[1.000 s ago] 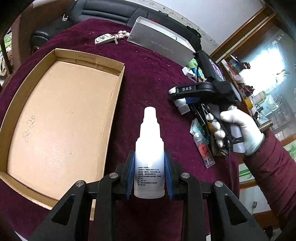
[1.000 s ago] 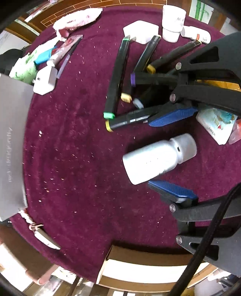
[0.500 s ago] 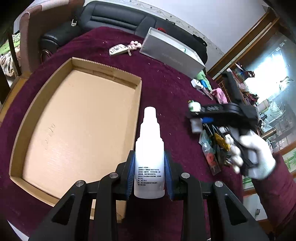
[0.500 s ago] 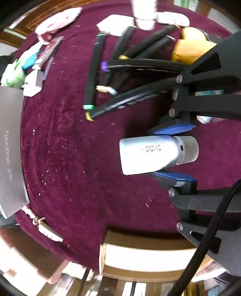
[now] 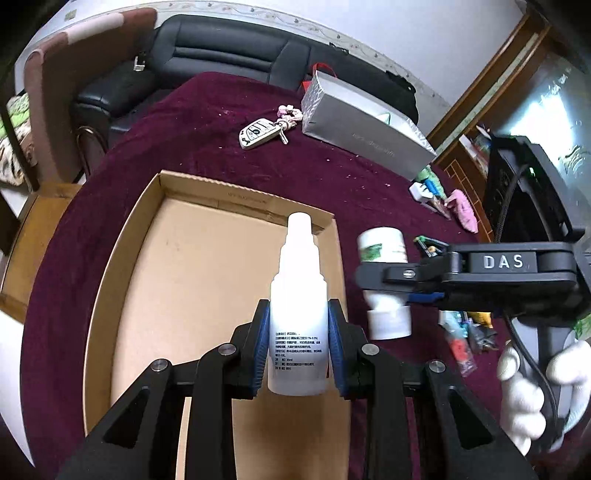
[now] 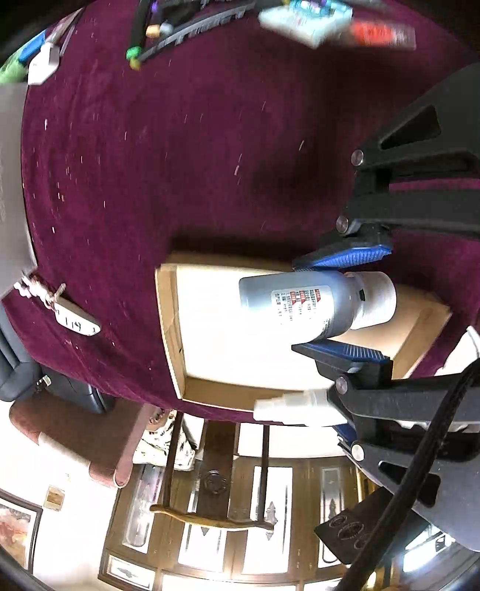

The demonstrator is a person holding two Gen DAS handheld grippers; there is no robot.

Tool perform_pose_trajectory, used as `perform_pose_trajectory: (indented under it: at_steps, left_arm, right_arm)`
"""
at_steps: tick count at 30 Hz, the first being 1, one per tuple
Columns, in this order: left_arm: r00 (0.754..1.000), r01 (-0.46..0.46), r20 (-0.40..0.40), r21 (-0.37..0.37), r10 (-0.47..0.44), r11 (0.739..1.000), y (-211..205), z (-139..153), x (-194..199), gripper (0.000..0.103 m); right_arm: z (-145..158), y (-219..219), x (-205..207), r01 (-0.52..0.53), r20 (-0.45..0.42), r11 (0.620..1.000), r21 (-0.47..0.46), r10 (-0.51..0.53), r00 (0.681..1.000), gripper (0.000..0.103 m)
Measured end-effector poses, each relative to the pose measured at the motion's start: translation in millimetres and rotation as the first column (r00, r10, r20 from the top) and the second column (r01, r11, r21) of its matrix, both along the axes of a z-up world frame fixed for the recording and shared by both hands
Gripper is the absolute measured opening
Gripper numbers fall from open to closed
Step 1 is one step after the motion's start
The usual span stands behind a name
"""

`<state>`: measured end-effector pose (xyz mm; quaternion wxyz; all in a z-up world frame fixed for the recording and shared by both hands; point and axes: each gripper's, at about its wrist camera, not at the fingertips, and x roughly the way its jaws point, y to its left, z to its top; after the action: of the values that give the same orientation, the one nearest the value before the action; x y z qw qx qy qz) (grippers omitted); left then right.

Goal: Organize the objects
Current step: 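Lower both bottles into the cardboard box and open both grippers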

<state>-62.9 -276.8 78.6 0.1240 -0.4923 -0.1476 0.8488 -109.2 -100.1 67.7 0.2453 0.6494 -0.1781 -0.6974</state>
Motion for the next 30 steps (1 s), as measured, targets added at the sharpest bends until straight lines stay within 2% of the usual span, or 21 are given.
perform_pose_trajectory:
  at_steps: [5,8,15,30]
  left_arm:
    - [1.000,0.015,0.025,0.003,-0.015,1.000,-9.1,-22.9,-28.6,0.025]
    - [0.998,0.022,0.055,0.039,-0.024,0.999,-16.6,-38.7,-44.3,0.025]
    - [0.994,0.027,0.100,0.072,-0.035,0.997,-21.0,-64.3,-64.9,0.025]
    - [0.995,0.008,0.093,0.110,-0.018,0.994,-14.2,-72.0,-74.5,0.024]
  right_arm:
    - [-8.3,-31.4,-12.5,0.035,-0.028,0.996,0.080,-0.033,0.999,0.034]
    - [-16.5,-42.6,-22.2,0.053,-0.054,0.989,0.139,-0.046,0.997,0.034]
    - [-21.8,-31.0,-22.5,0.084,-0.069,0.974,0.212,-0.071,0.995,0.034]
    - [-23.6,-39.1,-27.4,0.082,-0.119,0.951,0.298,-0.048,0.992,0.034]
